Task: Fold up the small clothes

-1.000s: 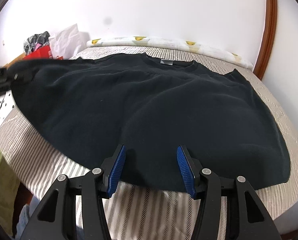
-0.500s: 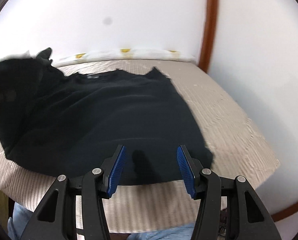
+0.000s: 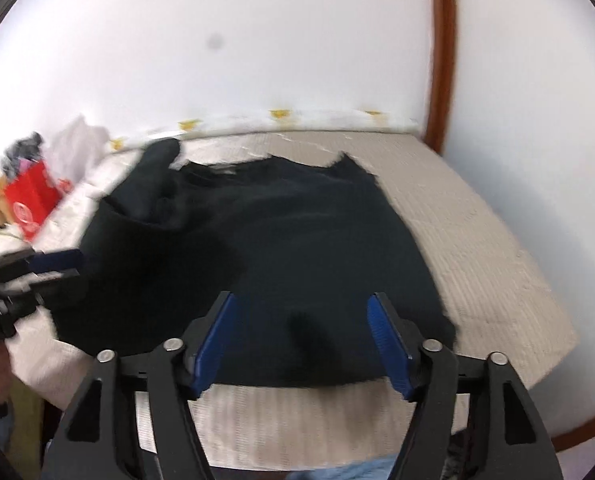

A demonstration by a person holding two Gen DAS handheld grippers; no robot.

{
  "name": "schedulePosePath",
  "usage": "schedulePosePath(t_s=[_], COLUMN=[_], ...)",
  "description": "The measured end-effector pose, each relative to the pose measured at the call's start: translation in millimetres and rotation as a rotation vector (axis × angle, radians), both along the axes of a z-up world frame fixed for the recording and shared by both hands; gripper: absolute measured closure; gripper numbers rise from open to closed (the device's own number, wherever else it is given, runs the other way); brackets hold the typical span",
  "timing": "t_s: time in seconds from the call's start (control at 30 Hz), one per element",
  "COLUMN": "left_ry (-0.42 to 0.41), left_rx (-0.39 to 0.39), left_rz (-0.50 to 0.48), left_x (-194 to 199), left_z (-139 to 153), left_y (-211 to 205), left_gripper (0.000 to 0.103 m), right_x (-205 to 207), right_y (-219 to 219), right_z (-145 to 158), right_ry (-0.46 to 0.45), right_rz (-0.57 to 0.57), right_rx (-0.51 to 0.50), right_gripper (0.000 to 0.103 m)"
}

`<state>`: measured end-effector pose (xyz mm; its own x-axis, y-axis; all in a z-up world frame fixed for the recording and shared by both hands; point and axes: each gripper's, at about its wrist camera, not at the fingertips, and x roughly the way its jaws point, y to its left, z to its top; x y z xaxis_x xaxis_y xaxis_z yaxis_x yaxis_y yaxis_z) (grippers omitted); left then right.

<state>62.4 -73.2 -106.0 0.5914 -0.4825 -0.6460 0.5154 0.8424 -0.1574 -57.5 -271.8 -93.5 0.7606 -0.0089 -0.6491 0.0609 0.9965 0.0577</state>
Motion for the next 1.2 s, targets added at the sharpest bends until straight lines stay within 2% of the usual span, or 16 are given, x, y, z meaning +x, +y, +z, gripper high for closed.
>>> schedulePosePath(t_s=[0.1, 0.2, 0.33, 0.47, 0.53, 0.57, 0.6, 0.63, 0.67, 0.7, 0.77, 0.93, 1.07, 1.2], left_ry=[0.000, 0.050, 0.140, 0.156, 0.166, 0.163, 0.166, 0.170, 0.175, 0.177, 0.182, 0.179, 0.145, 0.122], left_rx=[0.027, 0.022, -0.034, -0.041, -0.056, -0.063, -0.072, -0.077, -0.085, -0.091, -0.086, -0.044, 0.017, 0.034], left_rz=[0.044, 0.101, 0.112, 0.115, 0.115, 0.117, 0.117, 0.116, 0.114, 0.113, 0.107, 0.094, 0.058, 0.008], left_x=[-4, -5, -4, -4, 1, 3, 6, 9, 12, 15, 21, 30, 33, 32], left_z=[-8, -25, -45, -58, -61, -60, -60, -59, -59, -59, -60, -58, -53, -46], left_y=[17, 41, 57, 55, 54, 53, 51, 51, 49, 47, 40, 16, -14, -42], left_gripper=[0.034, 0.033, 0.033, 0.033, 0.032, 0.032, 0.032, 0.032, 0.032, 0.032, 0.032, 0.030, 0.027, 0.027], right_x=[8, 25, 56, 90, 110, 119, 126, 129, 131, 131, 130, 107, 92, 80], right_y=[15, 29, 50, 70, 77, 79, 81, 82, 83, 84, 83, 64, 32, -12], right_z=[4, 0, -14, -25, -38, -43, -47, -47, -44, -42, -32, 7, 29, 31], right_ry=[0.001, 0.028, 0.075, 0.079, 0.125, 0.141, 0.151, 0.137, 0.116, 0.104, 0.072, -0.057, -0.100, -0.108], right_rz=[0.074, 0.111, 0.126, 0.139, 0.136, 0.139, 0.140, 0.147, 0.175, 0.203, 0.249, 0.242, 0.190, 0.108], right_rx=[0.111, 0.216, 0.294, 0.308, 0.326, 0.340, 0.350, 0.349, 0.345, 0.337, 0.301, 0.146, 0.067, 0.024], right_gripper=[0.025, 0.024, 0.024, 0.024, 0.030, 0.041, 0.045, 0.047, 0.058, 0.074, 0.081, 0.084, 0.084, 0.084])
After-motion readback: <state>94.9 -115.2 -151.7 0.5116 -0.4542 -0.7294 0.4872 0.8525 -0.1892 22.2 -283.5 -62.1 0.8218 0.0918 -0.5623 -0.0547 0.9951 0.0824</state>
